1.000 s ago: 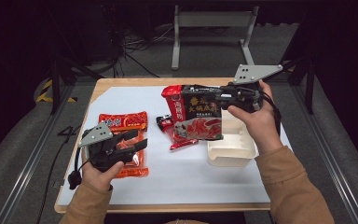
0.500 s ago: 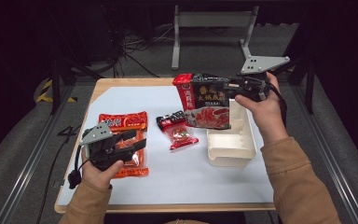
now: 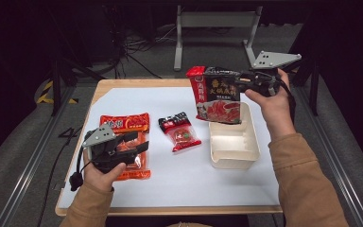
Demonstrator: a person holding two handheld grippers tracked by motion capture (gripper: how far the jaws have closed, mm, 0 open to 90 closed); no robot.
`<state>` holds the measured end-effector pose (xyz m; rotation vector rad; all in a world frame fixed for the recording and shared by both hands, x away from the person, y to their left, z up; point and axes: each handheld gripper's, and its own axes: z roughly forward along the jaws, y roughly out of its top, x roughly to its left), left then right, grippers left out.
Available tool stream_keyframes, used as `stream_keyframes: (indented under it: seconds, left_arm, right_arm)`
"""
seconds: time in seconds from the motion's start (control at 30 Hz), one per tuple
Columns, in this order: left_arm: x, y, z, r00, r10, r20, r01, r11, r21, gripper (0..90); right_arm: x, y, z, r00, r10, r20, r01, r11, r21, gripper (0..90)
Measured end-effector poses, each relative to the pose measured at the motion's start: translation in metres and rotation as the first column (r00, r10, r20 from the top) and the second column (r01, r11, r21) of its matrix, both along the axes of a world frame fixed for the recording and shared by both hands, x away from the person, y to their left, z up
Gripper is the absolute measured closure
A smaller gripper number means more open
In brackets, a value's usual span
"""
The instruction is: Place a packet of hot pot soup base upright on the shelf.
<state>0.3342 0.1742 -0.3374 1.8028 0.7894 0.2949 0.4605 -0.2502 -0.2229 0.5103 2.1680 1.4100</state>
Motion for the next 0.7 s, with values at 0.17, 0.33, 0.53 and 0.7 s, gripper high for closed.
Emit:
stream_keyframes:
  seconds: [0.17, 0.33, 0.53, 0.7]
  left_arm:
    - [0.001, 0.0, -0.001, 1.0, 0.004, 0.001, -0.004, 1.0, 0.005, 41.1]
    - [0.002, 0.001, -0.002, 0.9999, 0.009, -0.008, -0.009, 0.9999, 0.005, 40.2]
    - [0.004, 0.003, -0.003, 0.9999, 0.012, -0.01, -0.012, 0.9999, -0.005, 40.0]
    - [0.005, 0.005, -0.004, 0.9997, 0.019, -0.014, -0.019, 0.9998, -0.011, 40.0]
  right_arm:
    - [0.009, -0.009, -0.004, 0.9996, -0.024, 0.013, 0.023, 1.0, 0.008, 74.7]
    - [0.017, -0.019, -0.01, 0.9984, -0.047, 0.031, 0.047, 0.999, 0.02, 74.7]
    - [0.023, -0.024, -0.017, 0.9971, -0.065, 0.041, 0.065, 0.998, 0.009, 74.7]
    - [0.028, -0.029, -0.027, 0.9959, -0.072, 0.054, 0.072, 0.997, -0.002, 74.7]
